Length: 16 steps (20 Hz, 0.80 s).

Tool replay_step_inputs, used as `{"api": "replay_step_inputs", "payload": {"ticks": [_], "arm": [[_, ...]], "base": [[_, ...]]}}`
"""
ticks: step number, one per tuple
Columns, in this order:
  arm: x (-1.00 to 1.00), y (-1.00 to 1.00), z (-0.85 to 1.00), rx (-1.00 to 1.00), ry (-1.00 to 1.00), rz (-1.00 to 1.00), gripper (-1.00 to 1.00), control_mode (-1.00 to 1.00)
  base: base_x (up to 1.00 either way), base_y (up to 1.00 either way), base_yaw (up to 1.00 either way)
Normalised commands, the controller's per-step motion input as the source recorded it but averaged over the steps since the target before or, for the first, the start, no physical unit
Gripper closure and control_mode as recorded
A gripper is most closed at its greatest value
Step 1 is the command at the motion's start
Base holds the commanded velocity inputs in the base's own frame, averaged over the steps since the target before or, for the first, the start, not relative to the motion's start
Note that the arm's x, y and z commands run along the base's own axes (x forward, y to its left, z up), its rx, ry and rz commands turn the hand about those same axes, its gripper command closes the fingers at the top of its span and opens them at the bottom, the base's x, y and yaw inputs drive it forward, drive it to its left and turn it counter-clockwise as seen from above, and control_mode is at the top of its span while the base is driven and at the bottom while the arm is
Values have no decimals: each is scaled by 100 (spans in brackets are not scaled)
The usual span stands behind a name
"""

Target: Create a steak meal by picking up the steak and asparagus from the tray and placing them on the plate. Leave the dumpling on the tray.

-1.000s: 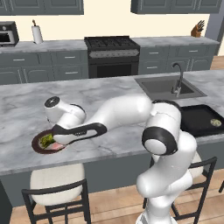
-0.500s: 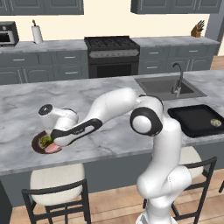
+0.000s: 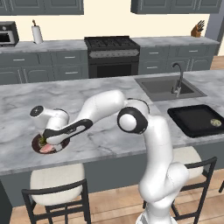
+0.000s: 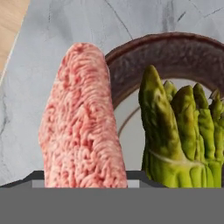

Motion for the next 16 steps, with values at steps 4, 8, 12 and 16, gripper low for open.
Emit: {"api": "replay_step_inputs", "payload": {"ticks": [4, 8, 12, 16], "arm": [[33, 0, -28, 0, 0, 0, 100, -100], [21, -11, -36, 0, 0, 0, 100, -100], [14, -28, -33, 0, -1, -1, -100, -100], [-1, -67, -5, 6, -8, -2, -100, -100]], "base": [[0, 0, 0], [0, 0, 0], [0, 0, 0], [0, 0, 0]]}}
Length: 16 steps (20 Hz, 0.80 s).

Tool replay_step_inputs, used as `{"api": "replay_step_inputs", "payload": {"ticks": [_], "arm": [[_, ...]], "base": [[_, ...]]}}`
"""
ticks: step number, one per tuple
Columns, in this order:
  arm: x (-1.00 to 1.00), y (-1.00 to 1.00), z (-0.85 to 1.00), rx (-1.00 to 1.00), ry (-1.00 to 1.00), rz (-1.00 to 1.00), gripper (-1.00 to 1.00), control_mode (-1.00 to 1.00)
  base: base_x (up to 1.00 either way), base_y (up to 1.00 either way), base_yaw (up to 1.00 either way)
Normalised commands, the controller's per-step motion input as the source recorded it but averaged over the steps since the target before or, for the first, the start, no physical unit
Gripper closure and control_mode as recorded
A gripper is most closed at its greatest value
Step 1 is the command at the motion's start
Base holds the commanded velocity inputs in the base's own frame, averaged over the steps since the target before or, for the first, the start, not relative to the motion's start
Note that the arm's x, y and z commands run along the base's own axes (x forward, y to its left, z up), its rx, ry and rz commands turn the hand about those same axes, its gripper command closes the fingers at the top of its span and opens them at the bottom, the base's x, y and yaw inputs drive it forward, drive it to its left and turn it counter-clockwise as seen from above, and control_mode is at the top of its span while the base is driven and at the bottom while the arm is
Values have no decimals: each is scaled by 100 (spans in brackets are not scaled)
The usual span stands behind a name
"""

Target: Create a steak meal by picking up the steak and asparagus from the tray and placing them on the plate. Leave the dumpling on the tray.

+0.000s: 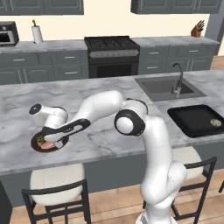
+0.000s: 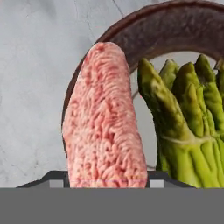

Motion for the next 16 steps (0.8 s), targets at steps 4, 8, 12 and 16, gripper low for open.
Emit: {"api": "replay_step_inputs", "payload": {"ticks": [4, 8, 12, 16], "arm": [[-16, -62, 1, 8, -14, -1, -100, -100], [-28, -44, 26, 7, -17, -2, -100, -100], [-69, -33, 69, 4, -27, 0, -100, -100], [-77, -52, 83, 6, -27, -2, -100, -100]], "base": [[0, 0, 0], [0, 0, 0], [0, 0, 0], [0, 0, 0]]}}
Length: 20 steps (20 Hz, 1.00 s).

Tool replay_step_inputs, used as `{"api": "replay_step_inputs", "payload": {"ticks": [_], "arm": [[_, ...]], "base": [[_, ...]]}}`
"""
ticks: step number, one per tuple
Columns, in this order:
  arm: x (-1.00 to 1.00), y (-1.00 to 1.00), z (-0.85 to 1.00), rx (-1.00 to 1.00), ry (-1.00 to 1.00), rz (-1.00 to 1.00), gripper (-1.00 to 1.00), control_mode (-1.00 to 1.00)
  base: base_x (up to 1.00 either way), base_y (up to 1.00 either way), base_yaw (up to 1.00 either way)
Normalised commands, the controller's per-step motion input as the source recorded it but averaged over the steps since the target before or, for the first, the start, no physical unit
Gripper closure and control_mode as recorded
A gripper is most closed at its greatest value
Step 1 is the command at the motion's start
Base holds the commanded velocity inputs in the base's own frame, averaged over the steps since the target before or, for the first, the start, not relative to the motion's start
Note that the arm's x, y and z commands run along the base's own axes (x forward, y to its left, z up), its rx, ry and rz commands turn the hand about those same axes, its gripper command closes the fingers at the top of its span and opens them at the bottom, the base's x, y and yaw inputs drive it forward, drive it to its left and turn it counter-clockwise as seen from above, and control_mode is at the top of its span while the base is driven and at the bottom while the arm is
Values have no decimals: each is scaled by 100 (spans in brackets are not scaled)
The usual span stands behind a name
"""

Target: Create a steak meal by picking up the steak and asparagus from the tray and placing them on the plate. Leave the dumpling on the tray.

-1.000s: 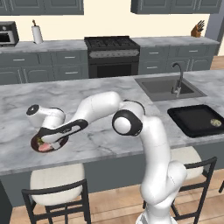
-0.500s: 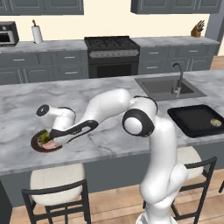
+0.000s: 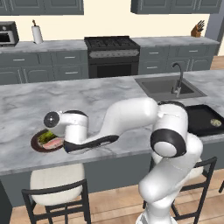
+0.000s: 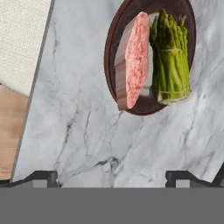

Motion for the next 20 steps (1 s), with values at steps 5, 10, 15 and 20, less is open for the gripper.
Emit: {"api": "replay_step_inputs", "payload": {"ticks": [5, 10, 15, 20], "arm": [[-62, -70, 96, 13, -15, -9, -100, -100], [-27, -73, 89, 20, -2, -6, -100, -100], [-13, -92, 3, 31, -2, 4, -100, -100], [-16, -88, 0, 30, -3, 5, -100, -100]], "base": [[0, 0, 0], [0, 0, 0], [0, 0, 0], [0, 0, 0]]}}
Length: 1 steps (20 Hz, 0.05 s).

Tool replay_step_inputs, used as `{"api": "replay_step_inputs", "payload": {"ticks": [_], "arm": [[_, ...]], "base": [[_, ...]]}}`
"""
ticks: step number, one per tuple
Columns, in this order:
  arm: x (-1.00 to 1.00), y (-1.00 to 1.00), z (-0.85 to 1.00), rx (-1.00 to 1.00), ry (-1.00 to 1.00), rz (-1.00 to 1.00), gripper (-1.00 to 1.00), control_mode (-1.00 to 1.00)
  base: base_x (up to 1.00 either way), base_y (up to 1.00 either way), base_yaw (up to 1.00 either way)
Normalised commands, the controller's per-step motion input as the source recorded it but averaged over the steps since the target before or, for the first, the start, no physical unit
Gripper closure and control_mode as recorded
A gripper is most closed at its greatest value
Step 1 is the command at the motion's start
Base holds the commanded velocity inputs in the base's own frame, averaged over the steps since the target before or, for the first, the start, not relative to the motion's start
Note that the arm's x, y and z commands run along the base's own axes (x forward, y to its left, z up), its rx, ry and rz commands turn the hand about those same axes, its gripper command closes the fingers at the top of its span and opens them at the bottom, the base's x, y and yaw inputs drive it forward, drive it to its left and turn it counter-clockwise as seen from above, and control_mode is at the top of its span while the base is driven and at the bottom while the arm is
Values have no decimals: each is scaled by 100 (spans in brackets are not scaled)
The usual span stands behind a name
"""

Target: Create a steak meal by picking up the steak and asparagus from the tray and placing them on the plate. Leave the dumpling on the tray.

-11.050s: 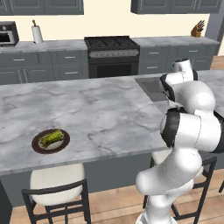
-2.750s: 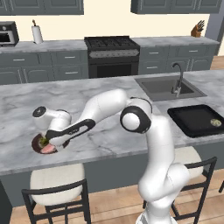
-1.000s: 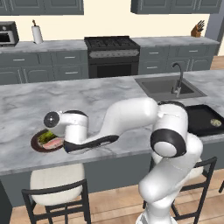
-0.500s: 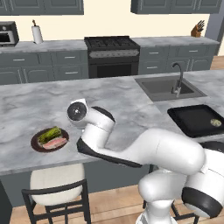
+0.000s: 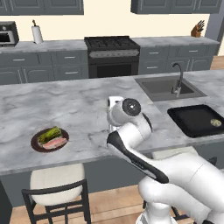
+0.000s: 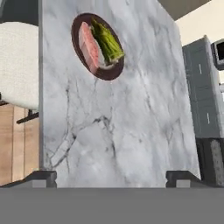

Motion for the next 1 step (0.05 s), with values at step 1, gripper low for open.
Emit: {"api": "replay_step_inputs", "payload": {"ticks": [1], "arm": [[-1, -83, 0, 27, 0, 0, -100, -100]], "base": [[0, 0, 0]]}}
